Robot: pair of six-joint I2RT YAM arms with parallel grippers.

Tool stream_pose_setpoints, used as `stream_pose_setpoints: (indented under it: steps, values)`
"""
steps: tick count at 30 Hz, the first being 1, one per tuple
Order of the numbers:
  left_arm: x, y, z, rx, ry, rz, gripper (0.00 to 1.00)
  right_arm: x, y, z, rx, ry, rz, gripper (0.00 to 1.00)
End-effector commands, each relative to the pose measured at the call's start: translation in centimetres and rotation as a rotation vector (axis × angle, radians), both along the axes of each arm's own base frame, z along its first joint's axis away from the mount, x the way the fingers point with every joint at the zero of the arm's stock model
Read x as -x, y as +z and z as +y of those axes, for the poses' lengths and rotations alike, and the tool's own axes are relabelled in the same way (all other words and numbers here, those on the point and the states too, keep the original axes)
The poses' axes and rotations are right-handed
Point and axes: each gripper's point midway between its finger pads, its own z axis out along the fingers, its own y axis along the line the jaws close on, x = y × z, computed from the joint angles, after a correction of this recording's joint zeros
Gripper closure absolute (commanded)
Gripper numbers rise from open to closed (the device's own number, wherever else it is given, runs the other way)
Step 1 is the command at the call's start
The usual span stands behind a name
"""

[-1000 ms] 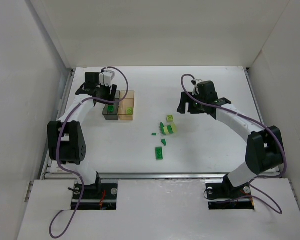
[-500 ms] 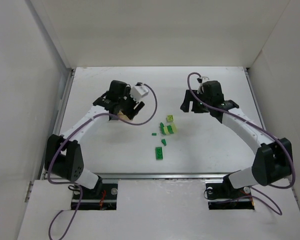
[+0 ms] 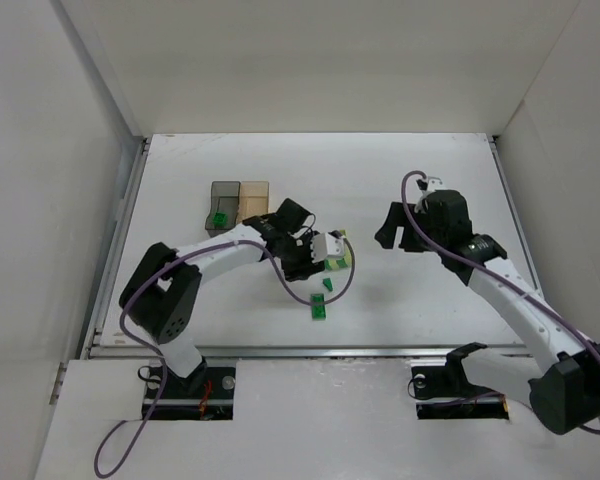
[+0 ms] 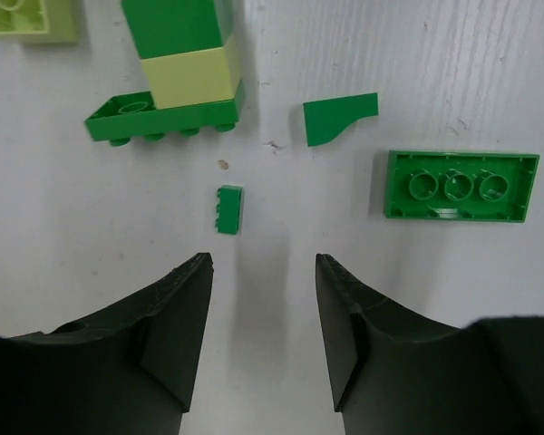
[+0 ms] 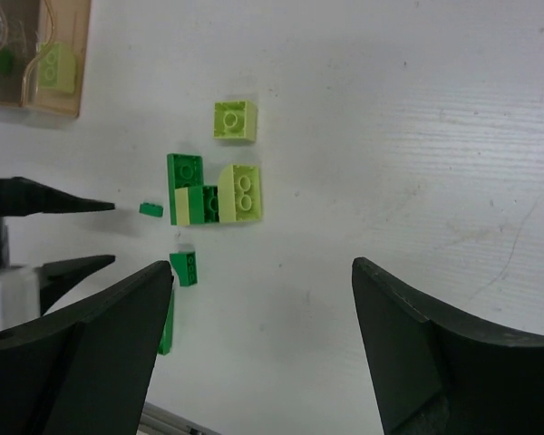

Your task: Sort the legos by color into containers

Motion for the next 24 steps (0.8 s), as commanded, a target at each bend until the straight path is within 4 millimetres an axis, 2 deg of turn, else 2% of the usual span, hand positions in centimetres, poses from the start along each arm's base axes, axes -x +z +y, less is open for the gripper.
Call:
stream_pose_setpoints:
  steps: [1, 3, 5, 6, 8, 9, 13, 17, 20, 24]
  values:
    - [-0.2, 0.5, -1.5, 0.016, -0.033, 0.045, 0.55, 1.2, 0.8, -0.2, -0.021, -0.019, -0.029, 0.15]
    - [0.2, 0.5, -1.7, 0.014, -0.029, 0.092, 0.55, 1.8, 1.2, -0.4, -0.029, -0.024, -0.027, 0.15]
    - [0.8, 0.1, -1.9, 0.019, -0.053, 0.120, 0.55, 2.1, 2.4, -0.5, -0.041, -0.024, -0.058, 0.15]
    - [0.3, 0.3, -2.3, 0.036, -0.054, 0.099, 0.55, 2.1, 2.7, -0.7, -0.040, -0.032, -0.070, 0.15]
    - [-0.2, -0.8, -2.1, 0.017, -0.018, 0.102, 0.55, 2.2, 3.4, -0.9, -0.052, -0.047, -0.092, 0.15]
    - [-0.5, -0.7, -2.2, 0.019, 0.001, 0.094, 0.56, 2.1, 3.6, -0.9, -0.055, -0.047, -0.100, 0.15]
    - [-0.8, -2.3, -2.0, -0.020, 0.009, 0.111, 0.60, 2.2, 3.7, -0.7, -0.071, -0.044, -0.105, 0.15]
    - [-1.0, -2.7, -2.1, -0.008, 0.003, 0.092, 0.61, 2.3, 4.3, -0.9, -0.080, -0.060, -0.123, 0.15]
    - [-2.2, -3.3, -2.0, -0.027, 0.055, 0.059, 0.67, 2.4, 4.5, -1.0, -0.083, -0.059, -0.131, 0.15]
    - [-2.3, -4.0, -1.6, -0.047, 0.065, 0.055, 0.69, 2.4, 4.8, -1.0, -0.084, -0.059, -0.133, 0.15]
